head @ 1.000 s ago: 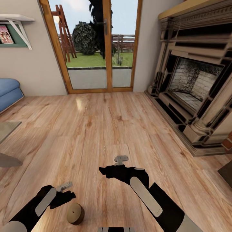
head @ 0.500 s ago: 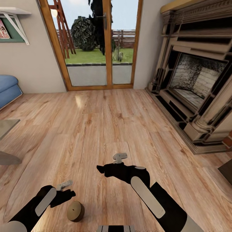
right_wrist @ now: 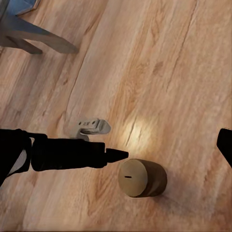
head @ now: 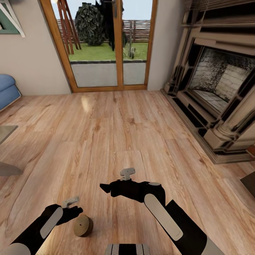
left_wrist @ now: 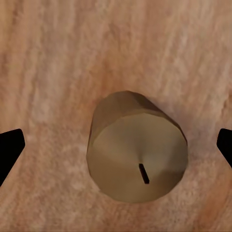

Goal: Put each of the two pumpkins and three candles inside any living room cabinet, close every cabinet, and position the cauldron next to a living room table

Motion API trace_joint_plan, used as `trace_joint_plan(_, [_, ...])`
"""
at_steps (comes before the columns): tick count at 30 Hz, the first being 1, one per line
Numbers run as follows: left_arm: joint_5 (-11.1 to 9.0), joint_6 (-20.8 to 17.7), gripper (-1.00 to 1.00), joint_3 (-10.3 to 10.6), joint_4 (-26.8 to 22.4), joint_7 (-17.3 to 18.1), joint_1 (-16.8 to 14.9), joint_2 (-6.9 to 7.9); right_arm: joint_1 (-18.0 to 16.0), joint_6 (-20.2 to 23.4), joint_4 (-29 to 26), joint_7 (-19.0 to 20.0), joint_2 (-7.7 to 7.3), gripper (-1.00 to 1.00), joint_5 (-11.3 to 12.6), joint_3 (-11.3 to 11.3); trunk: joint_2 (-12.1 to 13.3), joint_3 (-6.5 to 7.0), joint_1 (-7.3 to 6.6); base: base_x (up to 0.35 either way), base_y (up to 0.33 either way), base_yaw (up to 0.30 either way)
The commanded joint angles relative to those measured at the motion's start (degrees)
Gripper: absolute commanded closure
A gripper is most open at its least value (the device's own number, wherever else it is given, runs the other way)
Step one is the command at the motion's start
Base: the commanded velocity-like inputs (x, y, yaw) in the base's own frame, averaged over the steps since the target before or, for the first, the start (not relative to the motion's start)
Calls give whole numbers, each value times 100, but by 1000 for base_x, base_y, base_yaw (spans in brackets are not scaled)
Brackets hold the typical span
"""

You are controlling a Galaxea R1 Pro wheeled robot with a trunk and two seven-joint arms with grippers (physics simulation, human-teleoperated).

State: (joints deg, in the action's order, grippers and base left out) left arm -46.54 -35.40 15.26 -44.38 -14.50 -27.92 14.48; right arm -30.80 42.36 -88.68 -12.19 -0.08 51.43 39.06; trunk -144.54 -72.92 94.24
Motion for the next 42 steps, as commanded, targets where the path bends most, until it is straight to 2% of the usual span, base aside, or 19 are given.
trace_joint_plan(1, [-47, -4, -100, 29, -8, -53, -3, 2, -5, 9, -4, -40, -1, -100, 60, 5, -4, -27, 1, 0, 0, 0])
trace_joint_plan(13, [-38, -3, -100, 73, 7, -41, -3, -23, -5, 9, -1, -3, -1, -100, 69, 13, -20, -293, 32, 0, 0, 0])
trace_joint_plan(17, [-34, 15, -100, 112, 5, -38, -3, -126, -5, 2, -1, -3, -1, -100, 69, 33, -25, -382, 42, 0, 0, 0])
trace_joint_plan(21, [-11, 197, -100, 256, -8, -41, -3, -326, -5, -6, 2, -2, -1, -100, 69, 83, -25, -382, 42, 0, 0, 0])
trace_joint_plan(24, [20, 244, -100, 388, -39, -44, -3, -389, -5, -8, 0, -2, -1, -100, 69, 89, -25, -382, 42, 0, 0, 0])
trace_joint_plan(37, [31, 261, -100, 367, -53, -49, -3, -336, -5, -17, 22, -2, -1, -100, 61, 93, -25, -382, 42, 0, 0, 0])
trace_joint_plan(42, [31, 269, -100, 300, -38, -106, -3, -317, -5, -17, 25, -2, -1, -100, 61, 93, -25, -382, 42, 0, 0, 0])
